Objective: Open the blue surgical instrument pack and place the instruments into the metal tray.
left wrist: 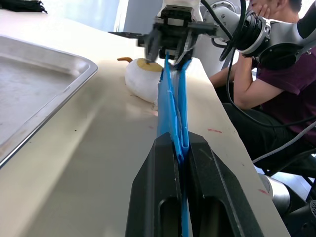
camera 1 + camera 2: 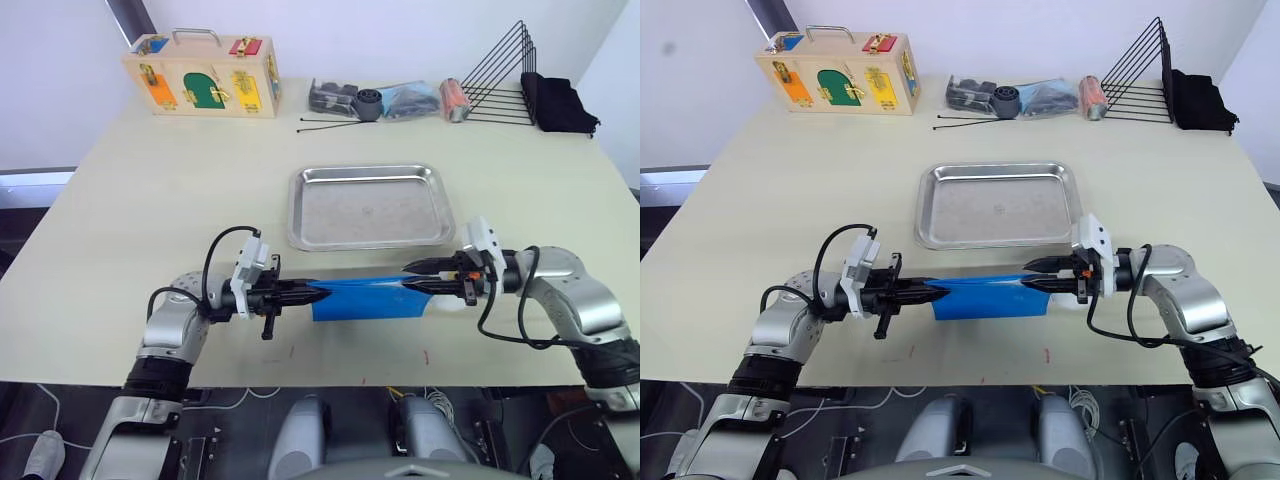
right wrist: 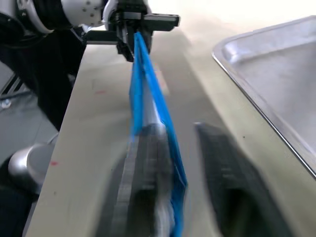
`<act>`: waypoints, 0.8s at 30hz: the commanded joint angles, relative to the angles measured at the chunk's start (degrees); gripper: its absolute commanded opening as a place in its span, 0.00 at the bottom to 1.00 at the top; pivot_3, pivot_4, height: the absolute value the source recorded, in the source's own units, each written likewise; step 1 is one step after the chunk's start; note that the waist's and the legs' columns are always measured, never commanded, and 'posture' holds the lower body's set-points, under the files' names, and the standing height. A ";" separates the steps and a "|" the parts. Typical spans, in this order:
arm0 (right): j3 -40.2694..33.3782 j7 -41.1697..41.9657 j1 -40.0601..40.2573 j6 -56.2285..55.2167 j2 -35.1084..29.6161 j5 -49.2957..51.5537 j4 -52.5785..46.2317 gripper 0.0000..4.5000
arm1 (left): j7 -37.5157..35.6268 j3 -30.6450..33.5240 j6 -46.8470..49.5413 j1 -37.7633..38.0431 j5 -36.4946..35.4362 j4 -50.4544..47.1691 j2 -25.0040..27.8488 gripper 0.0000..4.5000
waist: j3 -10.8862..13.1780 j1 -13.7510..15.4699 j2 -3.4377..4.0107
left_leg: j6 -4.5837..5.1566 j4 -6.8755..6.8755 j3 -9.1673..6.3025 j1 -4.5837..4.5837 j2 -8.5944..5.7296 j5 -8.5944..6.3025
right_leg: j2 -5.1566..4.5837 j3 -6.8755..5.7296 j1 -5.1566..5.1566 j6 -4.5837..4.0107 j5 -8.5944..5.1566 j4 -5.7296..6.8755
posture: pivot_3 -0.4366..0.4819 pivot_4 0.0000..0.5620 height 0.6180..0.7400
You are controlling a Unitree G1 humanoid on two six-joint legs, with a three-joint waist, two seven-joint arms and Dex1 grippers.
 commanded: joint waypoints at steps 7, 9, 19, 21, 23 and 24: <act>-9.99 0.27 4.96 2.76 -6.45 4.37 -2.13 1.00 | -1.65 1.10 -2.22 -1.11 0.30 0.95 0.83 0.00 | 0.00 0.02 0.00 | 0.00 0.00 0.00 -0.01 -0.01 0.00 | 0.00 0.00 0.00 0.00 0.00 -0.01 | 0.48 0.27 1.00; -10.49 -0.12 5.70 0.69 -6.95 2.64 -0.76 1.00 | -1.75 1.10 -2.48 -1.23 0.27 1.10 0.90 0.00 | 0.00 -0.11 0.00 | 0.00 0.00 0.00 0.00 -0.01 0.00 | 0.00 0.00 0.00 0.00 0.00 0.00 | 0.48 0.27 1.00; -8.29 -3.44 7.07 -9.79 -7.60 -9.52 11.48 1.00 | -2.11 1.17 -2.81 -2.08 0.47 1.39 0.91 0.00 | 0.00 -0.05 0.00 | 0.00 0.00 0.03 0.00 -0.01 0.00 | 0.00 0.02 0.00 0.00 0.00 -0.01 | 0.48 0.27 1.00; -8.18 -3.22 7.48 -8.25 -7.66 -9.28 11.71 1.00 | -2.16 1.22 -2.88 -2.16 0.58 1.50 0.91 0.00 | 0.00 -0.05 0.00 | 0.00 0.00 0.03 0.00 -0.01 0.00 | 0.00 0.02 0.00 0.01 0.00 -0.01 | 0.48 0.27 1.00; -8.10 -3.00 7.79 -7.15 -7.70 -9.00 11.63 1.00 | -2.14 1.28 -2.92 -2.27 0.65 1.59 0.88 0.00 | 0.00 -0.03 0.00 | 0.00 0.00 0.02 0.00 -0.01 0.00 | 0.00 0.02 0.00 0.01 0.00 0.00 | 0.48 0.27 1.00; -8.20 -3.02 7.91 -6.60 -7.66 -8.76 11.52 1.00 | -2.14 1.32 -2.92 -2.31 0.66 1.63 0.88 0.00 | 0.00 -0.02 0.00 | 0.00 0.00 0.02 0.00 -0.01 0.00 | 0.00 0.02 0.00 0.01 0.00 0.00 | 0.48 0.27 1.00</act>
